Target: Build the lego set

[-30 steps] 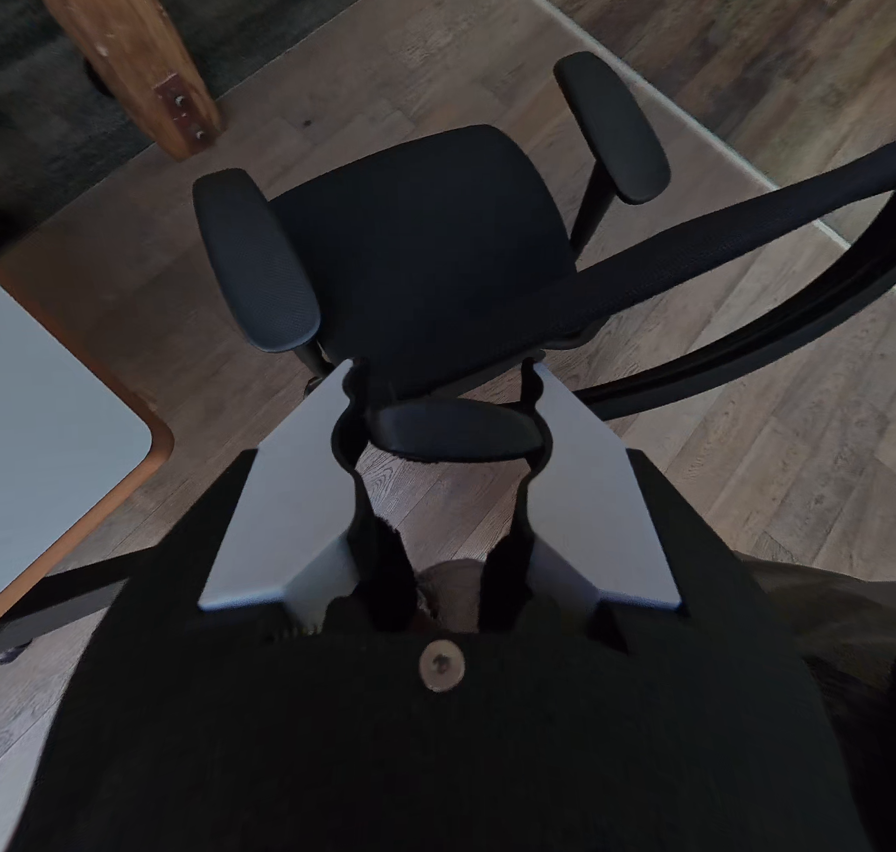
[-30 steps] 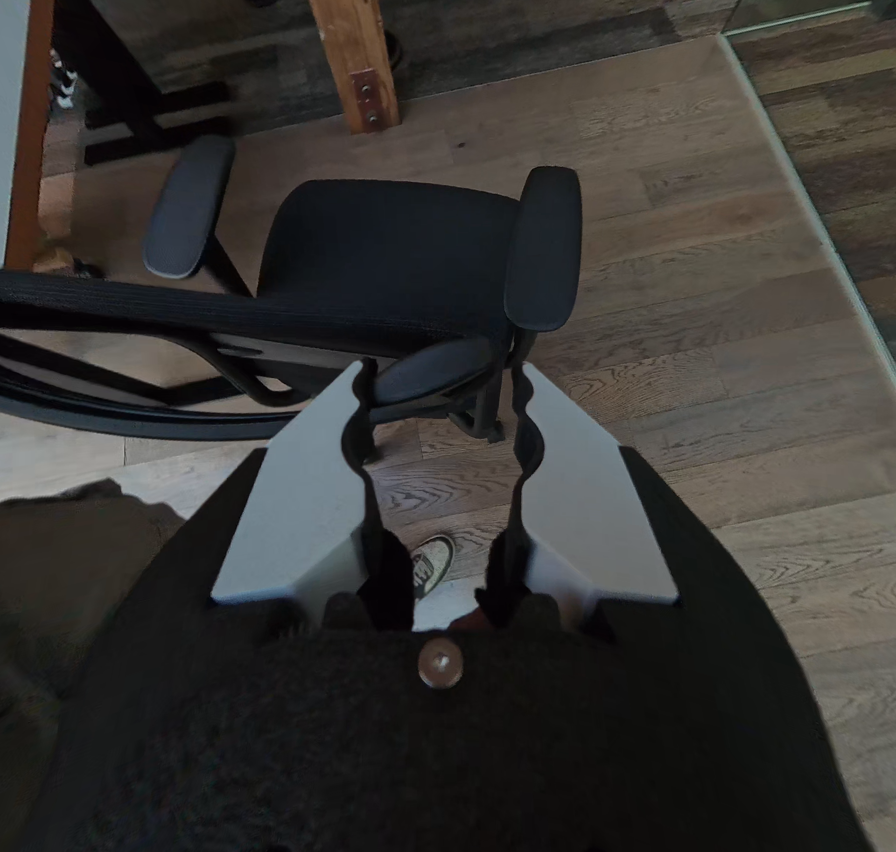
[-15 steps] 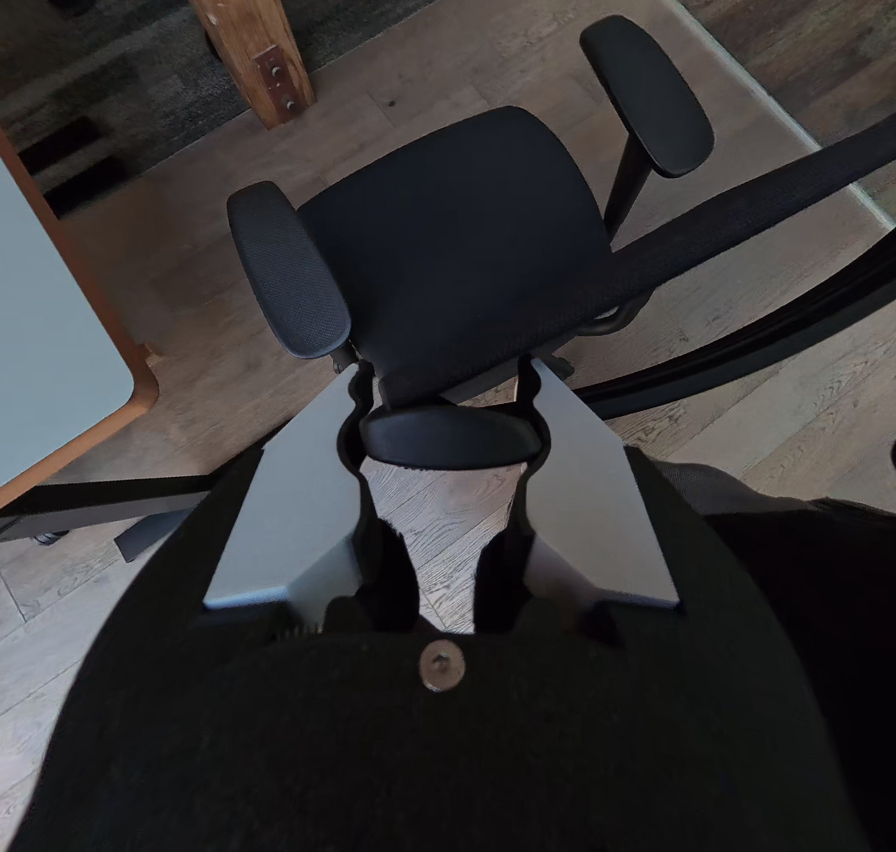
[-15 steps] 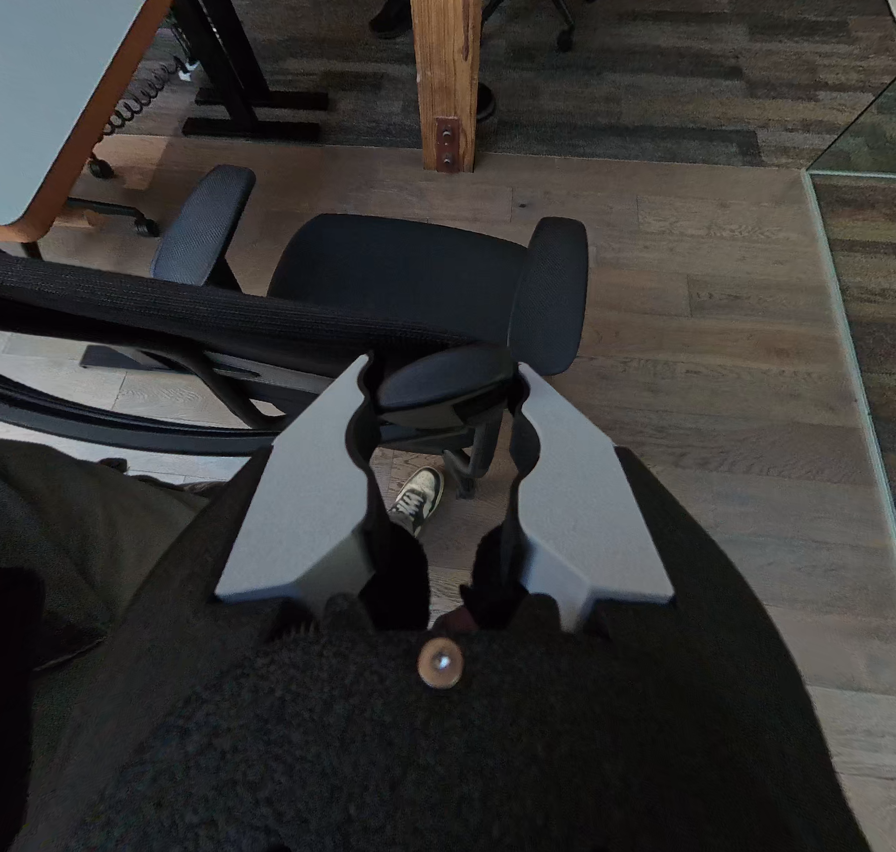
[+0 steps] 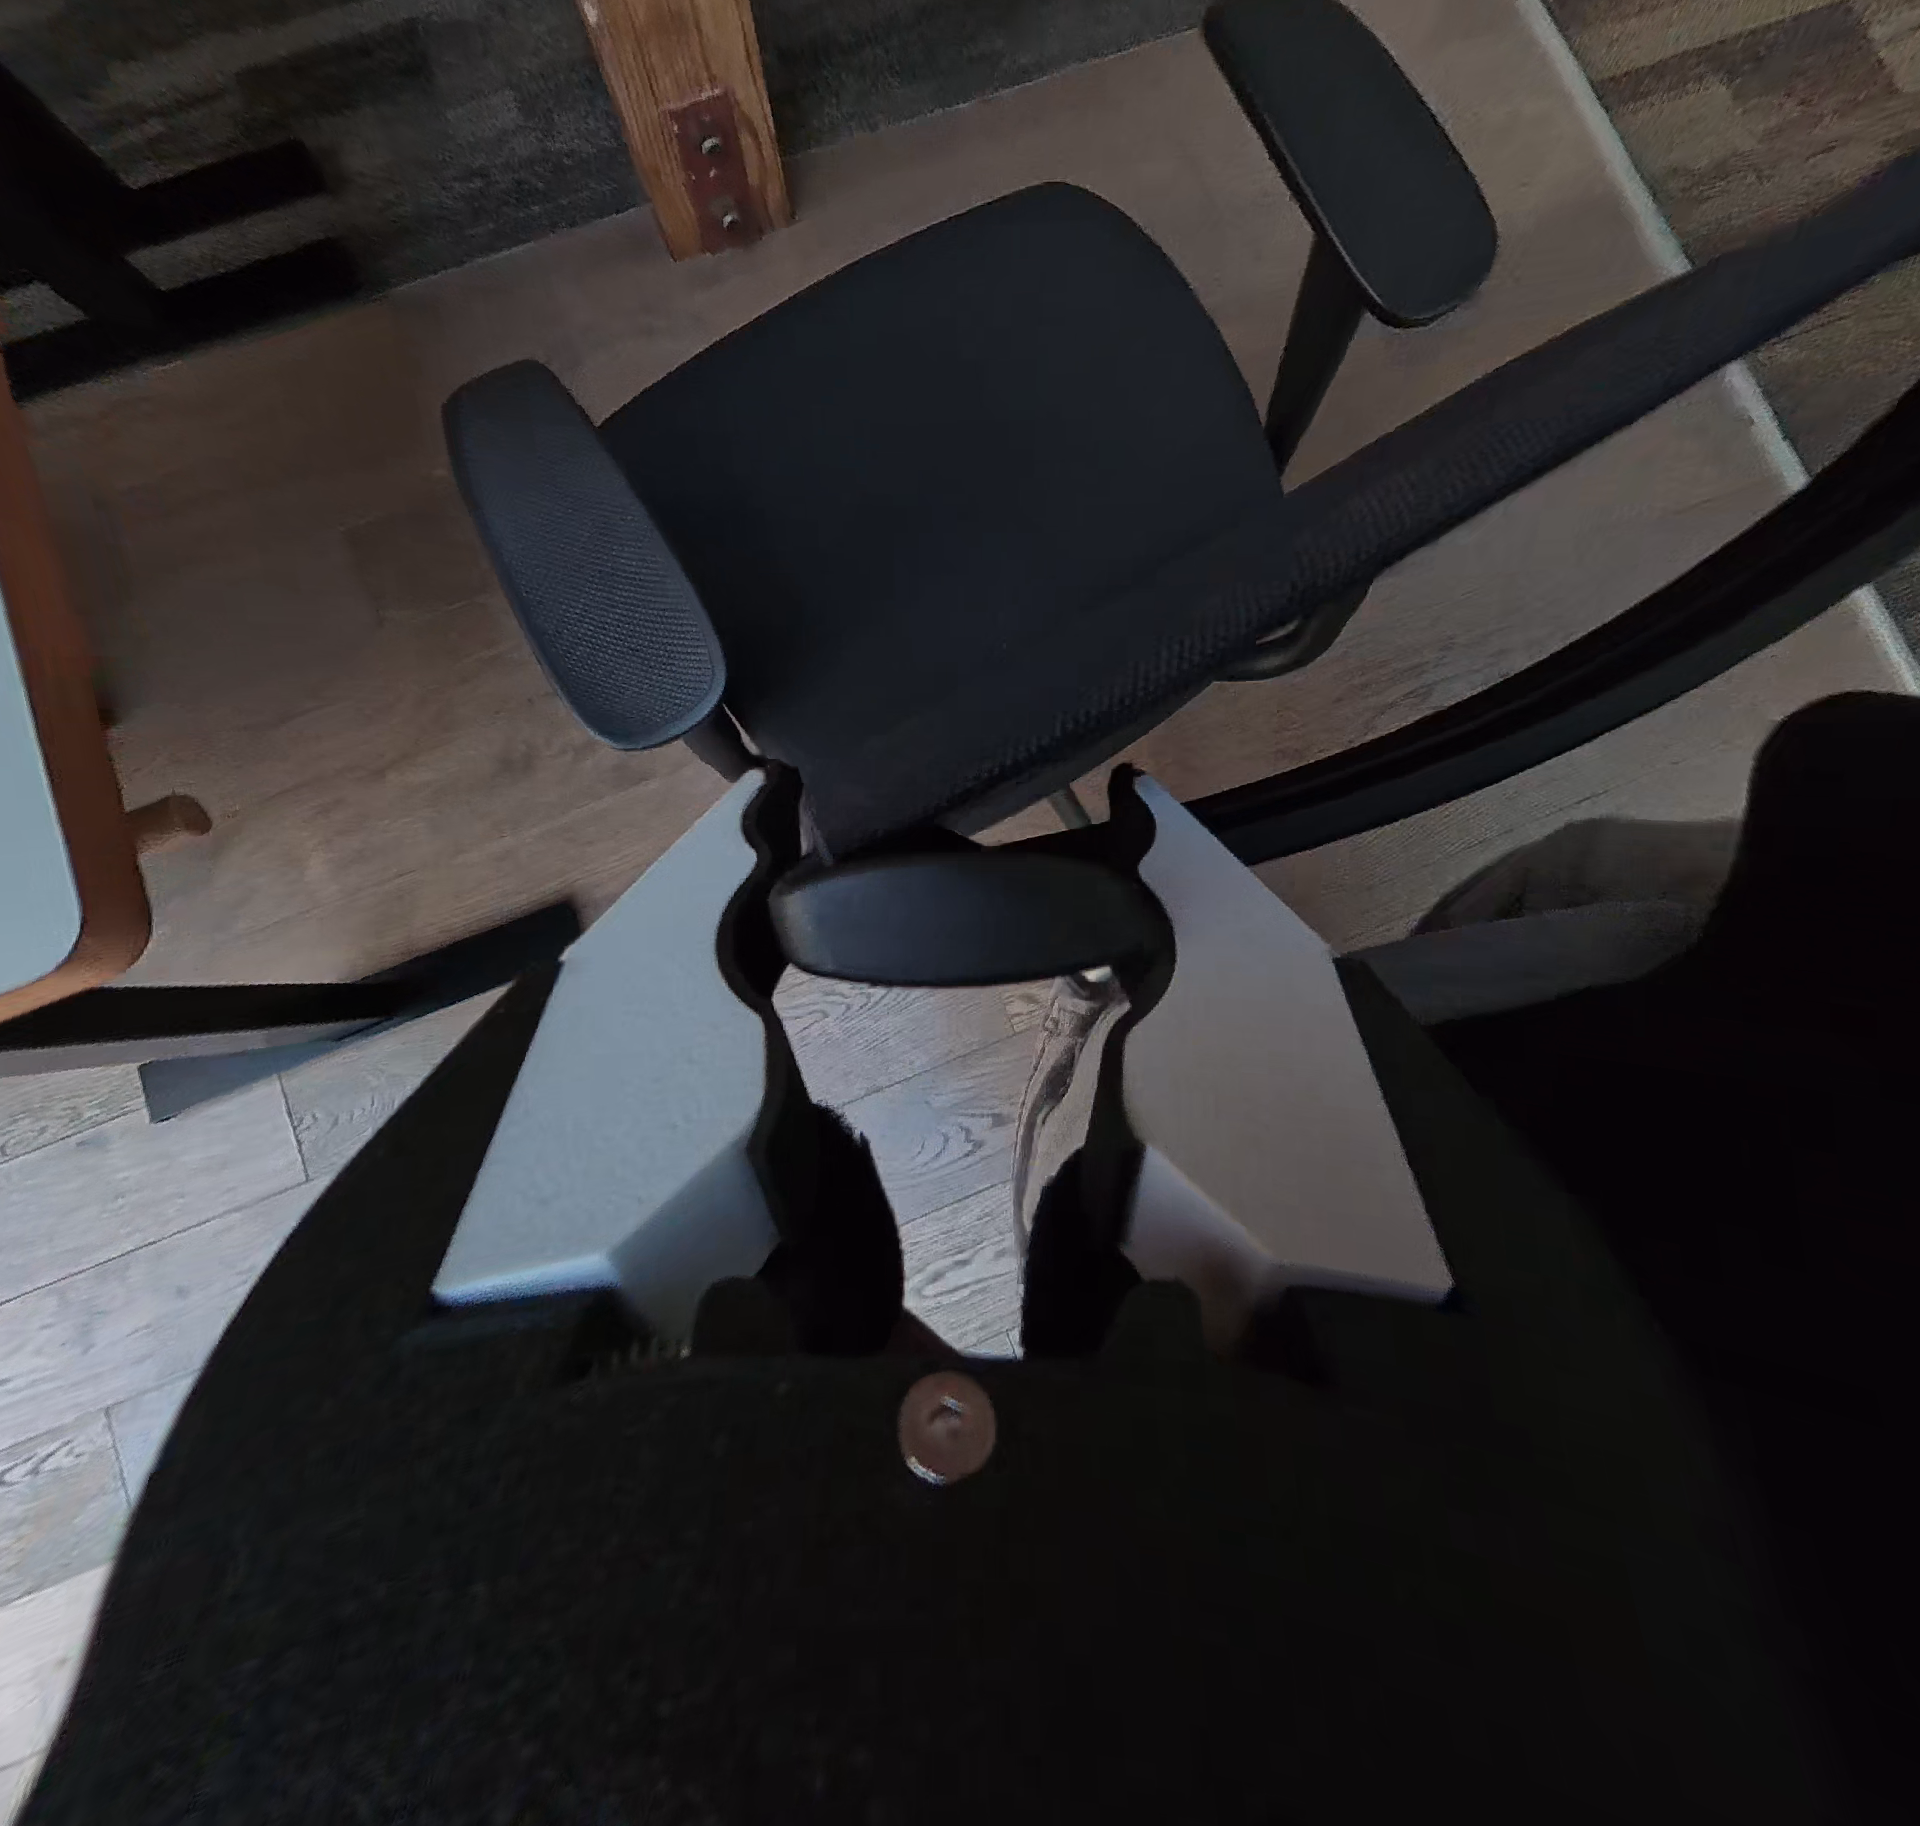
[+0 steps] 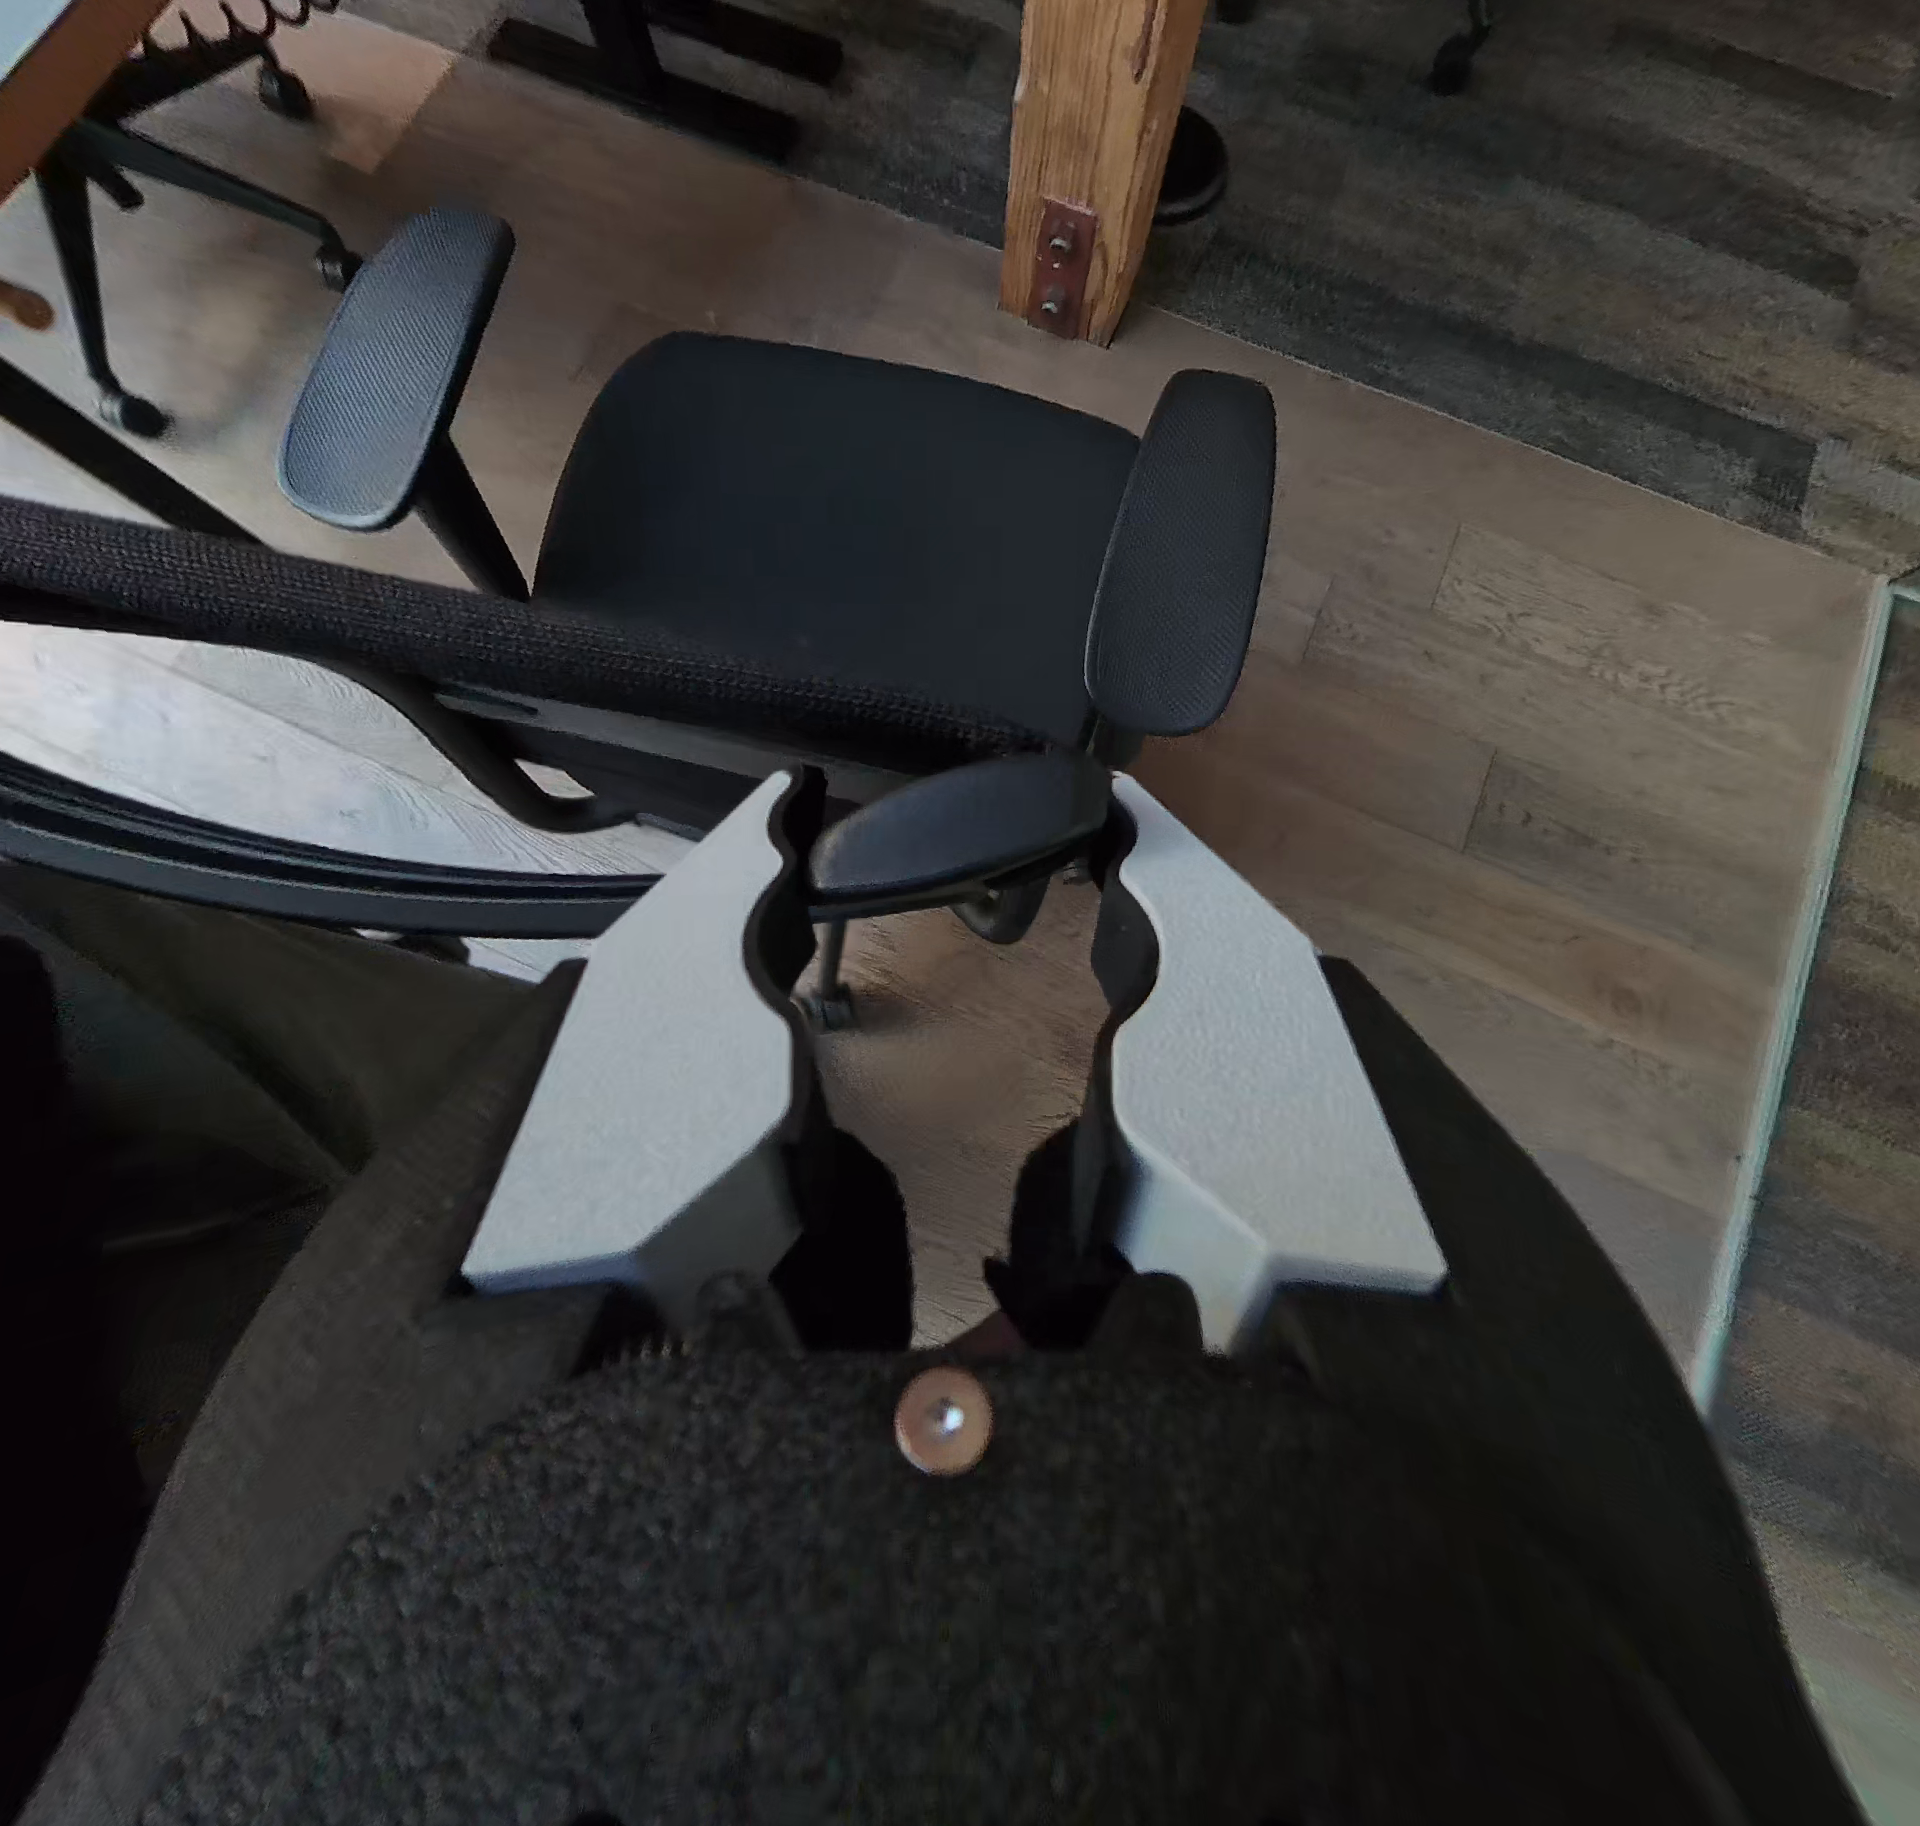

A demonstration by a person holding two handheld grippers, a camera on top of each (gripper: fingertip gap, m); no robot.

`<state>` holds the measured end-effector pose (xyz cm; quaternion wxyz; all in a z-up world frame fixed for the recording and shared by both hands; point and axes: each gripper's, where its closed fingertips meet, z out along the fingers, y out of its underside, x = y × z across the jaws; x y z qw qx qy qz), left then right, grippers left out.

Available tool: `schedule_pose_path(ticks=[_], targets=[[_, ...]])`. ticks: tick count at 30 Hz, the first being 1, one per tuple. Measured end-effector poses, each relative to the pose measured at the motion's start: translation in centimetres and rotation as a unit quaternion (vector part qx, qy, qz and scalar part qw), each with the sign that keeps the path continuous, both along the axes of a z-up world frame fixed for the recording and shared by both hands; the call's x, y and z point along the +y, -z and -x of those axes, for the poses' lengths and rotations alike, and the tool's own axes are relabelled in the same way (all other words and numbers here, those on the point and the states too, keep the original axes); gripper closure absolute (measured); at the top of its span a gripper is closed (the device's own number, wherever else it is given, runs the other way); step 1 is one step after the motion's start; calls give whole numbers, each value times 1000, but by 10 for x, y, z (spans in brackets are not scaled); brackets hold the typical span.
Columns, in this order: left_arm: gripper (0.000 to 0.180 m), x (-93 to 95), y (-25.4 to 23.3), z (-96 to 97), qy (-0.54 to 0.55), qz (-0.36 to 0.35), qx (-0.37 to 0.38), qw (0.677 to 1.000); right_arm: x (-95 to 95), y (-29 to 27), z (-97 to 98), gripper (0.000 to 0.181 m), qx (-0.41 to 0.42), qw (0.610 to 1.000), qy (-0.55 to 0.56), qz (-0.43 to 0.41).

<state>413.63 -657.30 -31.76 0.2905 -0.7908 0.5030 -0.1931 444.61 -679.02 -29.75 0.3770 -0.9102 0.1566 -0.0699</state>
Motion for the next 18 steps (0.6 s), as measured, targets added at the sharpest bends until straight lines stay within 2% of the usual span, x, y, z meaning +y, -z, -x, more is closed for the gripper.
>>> schedule_pose_path(ticks=[8, 18], targets=[[123, -24, 0, -89, -14, -6, 4, 1000, 45, 1, -127, 128, -7, 991, -131, 36], [123, -77, 0, -184, -230, -28, 16, 973, 93, 3, -251, 127, -4, 952, -304, 45]])
